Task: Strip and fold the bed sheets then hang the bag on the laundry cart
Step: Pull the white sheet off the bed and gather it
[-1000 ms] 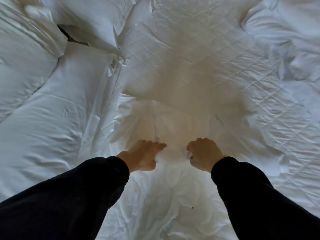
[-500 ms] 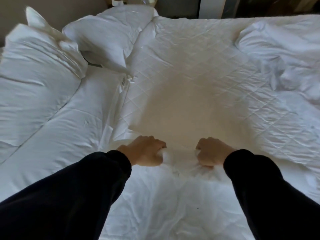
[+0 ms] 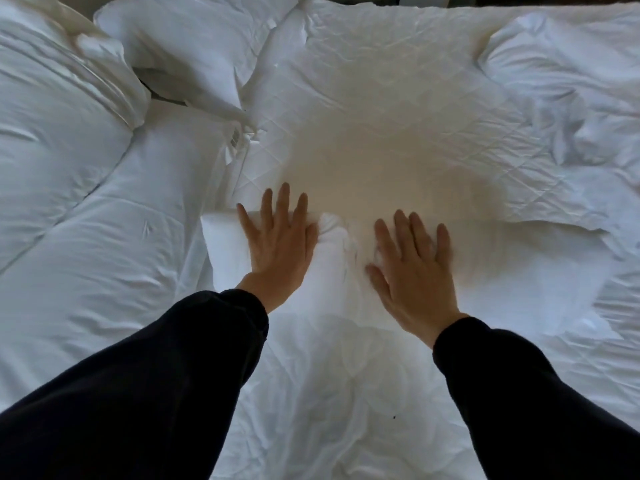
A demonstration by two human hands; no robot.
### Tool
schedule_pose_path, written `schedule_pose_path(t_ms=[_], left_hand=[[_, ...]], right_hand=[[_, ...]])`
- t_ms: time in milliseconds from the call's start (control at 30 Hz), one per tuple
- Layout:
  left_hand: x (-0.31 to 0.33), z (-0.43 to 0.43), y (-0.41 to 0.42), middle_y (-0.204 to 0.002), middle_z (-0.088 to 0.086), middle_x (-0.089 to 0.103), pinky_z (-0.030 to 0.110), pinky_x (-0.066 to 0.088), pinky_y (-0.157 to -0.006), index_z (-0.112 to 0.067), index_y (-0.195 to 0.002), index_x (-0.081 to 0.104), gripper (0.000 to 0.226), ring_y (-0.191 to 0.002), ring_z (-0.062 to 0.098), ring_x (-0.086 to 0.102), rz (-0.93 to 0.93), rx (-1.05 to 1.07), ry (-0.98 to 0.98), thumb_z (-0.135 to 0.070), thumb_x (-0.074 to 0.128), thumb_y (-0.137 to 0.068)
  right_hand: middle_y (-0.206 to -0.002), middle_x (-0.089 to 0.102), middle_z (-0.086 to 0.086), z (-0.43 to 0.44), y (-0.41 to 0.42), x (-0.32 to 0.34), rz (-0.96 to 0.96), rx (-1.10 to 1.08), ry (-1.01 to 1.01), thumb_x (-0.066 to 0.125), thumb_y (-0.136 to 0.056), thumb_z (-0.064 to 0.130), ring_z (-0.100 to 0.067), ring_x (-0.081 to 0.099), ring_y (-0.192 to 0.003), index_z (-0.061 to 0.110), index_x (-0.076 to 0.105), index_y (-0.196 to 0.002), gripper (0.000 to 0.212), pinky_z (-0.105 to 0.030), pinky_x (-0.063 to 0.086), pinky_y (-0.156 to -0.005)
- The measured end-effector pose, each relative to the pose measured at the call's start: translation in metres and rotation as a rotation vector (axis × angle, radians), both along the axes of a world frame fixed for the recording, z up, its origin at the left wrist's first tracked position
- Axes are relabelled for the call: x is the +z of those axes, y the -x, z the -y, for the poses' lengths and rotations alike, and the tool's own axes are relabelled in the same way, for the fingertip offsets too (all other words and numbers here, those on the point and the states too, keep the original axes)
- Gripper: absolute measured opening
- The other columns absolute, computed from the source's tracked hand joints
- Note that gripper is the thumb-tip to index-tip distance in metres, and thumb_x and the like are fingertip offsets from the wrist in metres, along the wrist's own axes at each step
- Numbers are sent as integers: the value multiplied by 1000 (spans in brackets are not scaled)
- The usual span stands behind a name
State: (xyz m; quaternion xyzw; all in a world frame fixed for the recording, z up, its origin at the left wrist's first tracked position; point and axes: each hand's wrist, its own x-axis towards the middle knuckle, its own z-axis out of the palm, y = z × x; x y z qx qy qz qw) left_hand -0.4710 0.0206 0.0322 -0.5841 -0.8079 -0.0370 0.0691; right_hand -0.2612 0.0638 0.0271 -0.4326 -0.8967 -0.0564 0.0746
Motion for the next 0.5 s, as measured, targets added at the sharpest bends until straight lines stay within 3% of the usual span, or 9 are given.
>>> schedule_pose_path(t_ms=[133,267,400,500], left_hand=[[-15,-19,4,-161,7,-1,64,-7,-112,-25,-152,5,63,-147,31,-6,94,-57,93,-50,2,-95],[-37,-36,14,-160,-2,-15,61,-8,-113,-31,-151,-9,60,-146,23,-18,249,-79,274,-53,8,-98],[-65,-52,22,-158,-6,-23,63,-8,-112,-37,-148,-16,61,-144,23,-23,366,-72,498,-56,11,-98],[-77,-62,19,-160,1,-11,65,-8,-111,-32,-151,-5,62,-146,29,-15,296,-55,494,-56,15,-97]], right_hand=[[-141,44,-15,-40,16,-5,2,-79,84,23,-92,47,-36,37,-132,14,36,-144,63,-56,6,-110],[-137,43,-10,-74,28,-21,134,-52,146,13,-92,52,-30,36,-128,17,26,-146,66,-58,6,-110],[-152,24,-8,-102,30,-48,194,-50,363,18,-96,54,-26,17,-142,22,9,-151,65,-54,2,-115],[-160,3,-8,-105,26,-69,197,-89,449,13,-96,56,-26,-1,-147,23,1,-153,66,-53,-1,-116]])
